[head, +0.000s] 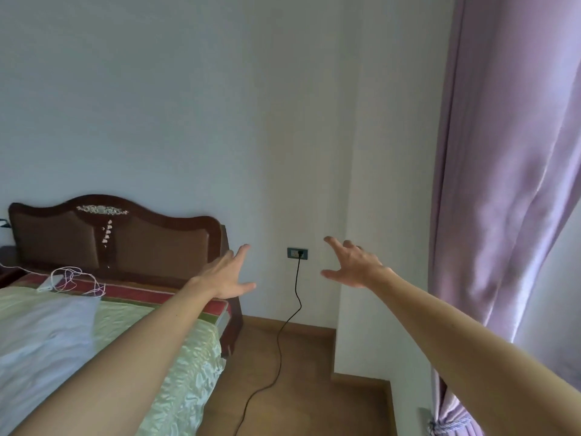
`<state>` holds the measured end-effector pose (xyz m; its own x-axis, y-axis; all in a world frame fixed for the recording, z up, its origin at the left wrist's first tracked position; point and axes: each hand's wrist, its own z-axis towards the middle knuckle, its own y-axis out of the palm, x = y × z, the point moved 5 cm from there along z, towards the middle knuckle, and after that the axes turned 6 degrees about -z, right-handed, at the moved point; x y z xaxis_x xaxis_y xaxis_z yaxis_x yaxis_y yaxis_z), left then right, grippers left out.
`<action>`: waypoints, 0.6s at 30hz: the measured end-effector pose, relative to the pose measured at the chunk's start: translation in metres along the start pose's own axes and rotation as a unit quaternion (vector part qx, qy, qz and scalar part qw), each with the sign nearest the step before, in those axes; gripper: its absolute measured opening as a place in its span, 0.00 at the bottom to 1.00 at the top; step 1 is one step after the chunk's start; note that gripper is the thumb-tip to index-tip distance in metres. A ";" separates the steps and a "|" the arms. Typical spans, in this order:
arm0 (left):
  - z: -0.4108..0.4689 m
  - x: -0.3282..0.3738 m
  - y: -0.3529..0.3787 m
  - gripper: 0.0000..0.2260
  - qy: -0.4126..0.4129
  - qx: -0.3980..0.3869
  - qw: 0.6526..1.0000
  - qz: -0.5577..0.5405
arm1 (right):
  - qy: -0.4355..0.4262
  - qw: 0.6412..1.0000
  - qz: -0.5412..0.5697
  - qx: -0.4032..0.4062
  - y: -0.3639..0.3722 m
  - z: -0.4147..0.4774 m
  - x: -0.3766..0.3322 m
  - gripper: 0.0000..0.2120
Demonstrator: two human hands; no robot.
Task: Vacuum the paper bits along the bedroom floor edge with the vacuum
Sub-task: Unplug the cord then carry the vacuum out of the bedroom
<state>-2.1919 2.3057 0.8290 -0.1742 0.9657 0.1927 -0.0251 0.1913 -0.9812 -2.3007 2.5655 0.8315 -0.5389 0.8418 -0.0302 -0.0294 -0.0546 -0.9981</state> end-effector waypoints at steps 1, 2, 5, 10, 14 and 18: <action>0.009 0.001 -0.001 0.40 0.001 0.000 1.000 0.003 | 0.000 1.000 0.003 0.001 0.001 0.006 0.006 0.39; 0.017 0.003 -0.002 0.40 0.001 0.000 1.000 0.005 | 0.001 1.000 0.004 0.001 0.003 0.011 0.012 0.39; 0.042 0.008 0.003 0.40 0.001 -0.007 1.000 0.002 | 0.013 1.000 0.008 -0.006 0.010 0.025 0.032 0.38; 0.081 0.012 0.019 0.40 0.009 -0.021 1.000 -0.002 | 0.029 0.999 0.011 -0.032 0.028 0.051 0.056 0.38; 0.116 0.009 0.032 0.40 0.008 -0.033 0.999 -0.010 | 0.030 0.998 0.020 -0.050 0.044 0.082 0.069 0.39; 0.162 0.000 0.046 0.40 0.007 -0.041 0.999 -0.011 | 0.016 0.998 0.025 -0.064 0.060 0.130 0.074 0.39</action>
<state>-2.3521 2.2860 0.7819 -0.1610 0.9631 0.2157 0.0511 0.2264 -0.9727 -2.4522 2.5545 0.7762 -0.5102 0.8564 -0.0798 0.1052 -0.0299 -0.9940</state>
